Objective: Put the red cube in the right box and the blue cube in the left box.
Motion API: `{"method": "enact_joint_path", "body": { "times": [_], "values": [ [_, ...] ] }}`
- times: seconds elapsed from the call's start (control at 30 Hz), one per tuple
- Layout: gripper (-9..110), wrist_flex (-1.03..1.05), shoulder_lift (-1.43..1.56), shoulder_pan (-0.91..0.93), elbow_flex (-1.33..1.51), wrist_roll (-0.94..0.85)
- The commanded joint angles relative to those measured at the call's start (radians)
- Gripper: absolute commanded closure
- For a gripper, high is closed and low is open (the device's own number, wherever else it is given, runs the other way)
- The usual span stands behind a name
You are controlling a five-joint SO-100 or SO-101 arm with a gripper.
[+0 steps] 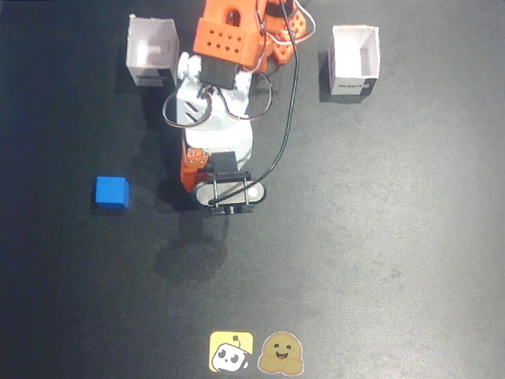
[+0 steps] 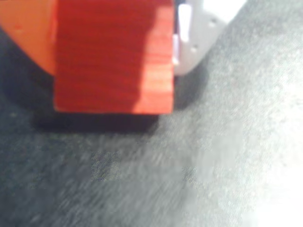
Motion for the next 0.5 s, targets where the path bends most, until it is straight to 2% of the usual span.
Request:
{"method": "enact_joint_path", "body": {
  "times": [0.0,0.27,0.47],
  "values": [
    [88,0.041,0.046,0.015,-0.069,0.009],
    [88,0.193,0.074,0.057,-0.184,-0.005],
    [88,0.272,0.104,0.198,-0.238,-0.002]
  ]
}}
